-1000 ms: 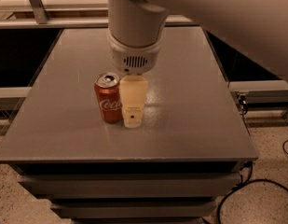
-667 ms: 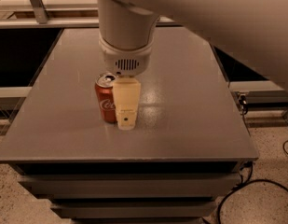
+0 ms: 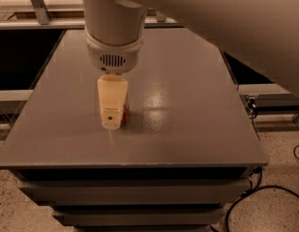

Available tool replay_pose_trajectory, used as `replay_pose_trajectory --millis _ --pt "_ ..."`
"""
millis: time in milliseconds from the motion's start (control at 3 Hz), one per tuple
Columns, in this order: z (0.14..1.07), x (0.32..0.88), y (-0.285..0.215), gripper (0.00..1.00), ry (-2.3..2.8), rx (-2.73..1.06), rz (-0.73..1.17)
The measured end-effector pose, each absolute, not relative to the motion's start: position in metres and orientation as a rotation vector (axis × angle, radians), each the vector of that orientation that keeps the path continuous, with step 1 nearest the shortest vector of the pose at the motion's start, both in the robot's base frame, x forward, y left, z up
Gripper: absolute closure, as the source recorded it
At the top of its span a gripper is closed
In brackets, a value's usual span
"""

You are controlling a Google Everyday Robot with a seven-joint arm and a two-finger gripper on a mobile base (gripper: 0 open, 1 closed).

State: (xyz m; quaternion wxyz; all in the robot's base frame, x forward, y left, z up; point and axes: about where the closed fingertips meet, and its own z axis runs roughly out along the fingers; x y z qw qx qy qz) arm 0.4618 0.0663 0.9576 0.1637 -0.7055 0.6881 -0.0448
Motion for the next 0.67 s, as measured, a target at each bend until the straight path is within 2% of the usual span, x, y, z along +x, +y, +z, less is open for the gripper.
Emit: replay_pose_trajectory --millis 667 --pt "0.932 0.473 0.084 0.00 1.987 -2.058 -0.155"
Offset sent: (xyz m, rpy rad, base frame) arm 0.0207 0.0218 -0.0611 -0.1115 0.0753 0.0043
